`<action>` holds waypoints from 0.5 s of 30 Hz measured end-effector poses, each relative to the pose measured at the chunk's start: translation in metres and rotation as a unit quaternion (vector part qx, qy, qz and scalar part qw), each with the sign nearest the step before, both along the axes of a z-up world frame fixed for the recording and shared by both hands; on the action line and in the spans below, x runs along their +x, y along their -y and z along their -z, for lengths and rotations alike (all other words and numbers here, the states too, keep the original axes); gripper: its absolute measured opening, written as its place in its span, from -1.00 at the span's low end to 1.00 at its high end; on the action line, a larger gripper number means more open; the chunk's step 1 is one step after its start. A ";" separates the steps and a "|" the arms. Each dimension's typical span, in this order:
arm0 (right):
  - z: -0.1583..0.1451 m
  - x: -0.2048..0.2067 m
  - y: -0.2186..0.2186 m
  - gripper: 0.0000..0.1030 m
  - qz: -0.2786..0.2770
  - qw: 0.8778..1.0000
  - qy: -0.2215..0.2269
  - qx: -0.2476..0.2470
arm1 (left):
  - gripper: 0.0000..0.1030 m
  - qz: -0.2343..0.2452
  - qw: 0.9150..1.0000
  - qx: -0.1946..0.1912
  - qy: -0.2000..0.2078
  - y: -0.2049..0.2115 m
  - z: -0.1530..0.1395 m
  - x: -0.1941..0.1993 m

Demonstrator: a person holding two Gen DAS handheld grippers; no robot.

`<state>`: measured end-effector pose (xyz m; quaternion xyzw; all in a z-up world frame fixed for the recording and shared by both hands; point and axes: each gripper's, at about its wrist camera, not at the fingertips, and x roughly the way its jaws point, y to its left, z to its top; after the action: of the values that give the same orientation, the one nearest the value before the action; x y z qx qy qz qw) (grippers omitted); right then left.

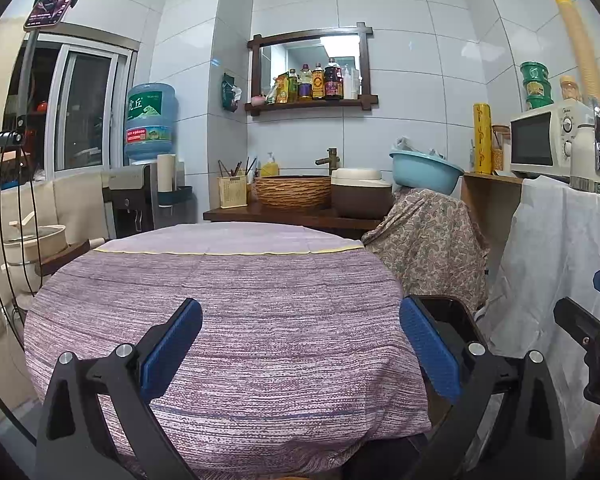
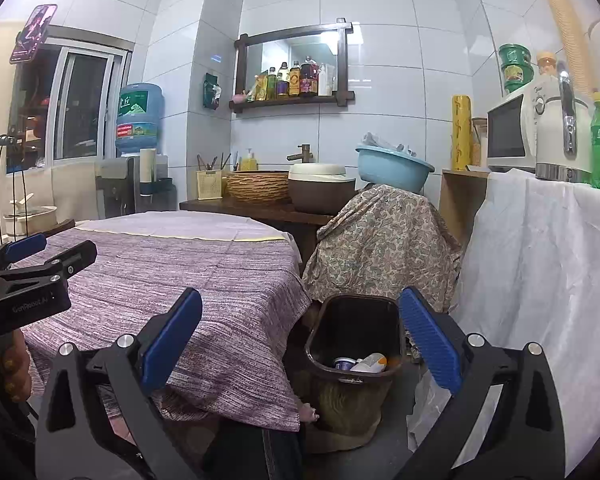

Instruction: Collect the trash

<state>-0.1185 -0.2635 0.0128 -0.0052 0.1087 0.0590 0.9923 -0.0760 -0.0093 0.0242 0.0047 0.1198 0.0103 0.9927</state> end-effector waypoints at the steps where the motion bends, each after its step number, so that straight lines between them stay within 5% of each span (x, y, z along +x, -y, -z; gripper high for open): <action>1: 0.000 0.000 0.000 0.89 0.000 1.000 0.000 0.000 | 0.90 0.000 1.000 0.000 0.000 -0.001 0.000 0.000; 15: 0.004 0.000 -0.001 0.89 -0.003 1.000 -0.003 0.001 | 0.90 -0.001 1.000 -0.003 -0.003 0.000 0.001 -0.001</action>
<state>-0.1181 -0.2625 0.0092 -0.0041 0.1112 0.0621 0.9918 -0.0773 -0.0096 0.0229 0.0017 0.1228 0.0108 0.9924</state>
